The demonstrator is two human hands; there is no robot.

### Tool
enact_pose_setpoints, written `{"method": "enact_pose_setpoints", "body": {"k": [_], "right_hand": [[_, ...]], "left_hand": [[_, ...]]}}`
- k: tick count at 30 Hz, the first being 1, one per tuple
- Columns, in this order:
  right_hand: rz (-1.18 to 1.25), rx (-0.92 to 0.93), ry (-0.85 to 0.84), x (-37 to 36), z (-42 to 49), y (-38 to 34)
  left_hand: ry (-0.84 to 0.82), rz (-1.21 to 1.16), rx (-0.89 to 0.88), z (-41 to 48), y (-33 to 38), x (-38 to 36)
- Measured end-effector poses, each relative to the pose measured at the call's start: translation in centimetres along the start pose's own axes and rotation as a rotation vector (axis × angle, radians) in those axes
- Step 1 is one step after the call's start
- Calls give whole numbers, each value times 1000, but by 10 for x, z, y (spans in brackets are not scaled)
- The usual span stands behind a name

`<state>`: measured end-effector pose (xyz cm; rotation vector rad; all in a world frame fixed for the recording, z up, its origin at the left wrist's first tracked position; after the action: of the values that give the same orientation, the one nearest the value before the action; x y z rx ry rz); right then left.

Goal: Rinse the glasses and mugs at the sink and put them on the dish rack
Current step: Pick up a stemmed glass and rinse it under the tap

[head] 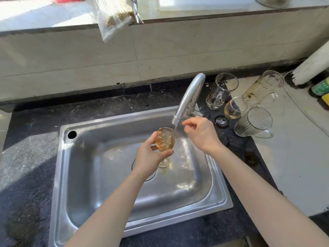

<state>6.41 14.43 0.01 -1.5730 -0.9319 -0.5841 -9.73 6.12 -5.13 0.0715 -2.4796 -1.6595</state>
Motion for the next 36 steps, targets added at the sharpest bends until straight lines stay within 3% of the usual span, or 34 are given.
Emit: {"method": "enact_pose_setpoints", "body": {"k": [17, 21, 25, 29, 36], "right_hand": [[325, -116, -145, -18, -9, -6], [306, -109, -187, -21, -8, -7], [289, -92, -194, -17, -6, -10], [319, -88, -196, -14, 0, -14], [340, -114, -304, -20, 3, -11]], "left_hand": [[-148, 17, 69, -2, 6, -4], [-245, 53, 143, -6, 3, -8], [-143, -111, 318, -3, 0, 2], [-265, -232, 512, -3, -1, -4], [-295, -330, 614, -2, -2, -8]]}}
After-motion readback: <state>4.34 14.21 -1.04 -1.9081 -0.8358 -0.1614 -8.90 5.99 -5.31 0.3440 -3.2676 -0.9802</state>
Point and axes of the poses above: each hand's wrist, its own z-axis towards the middle knuckle, its own x-axis out of the back of the hand, y = z × x, the point moved 7 cm from there along z, towards the middle knuckle, and after that the axes turned 8 degrees about -z, right-handed, at the moved point
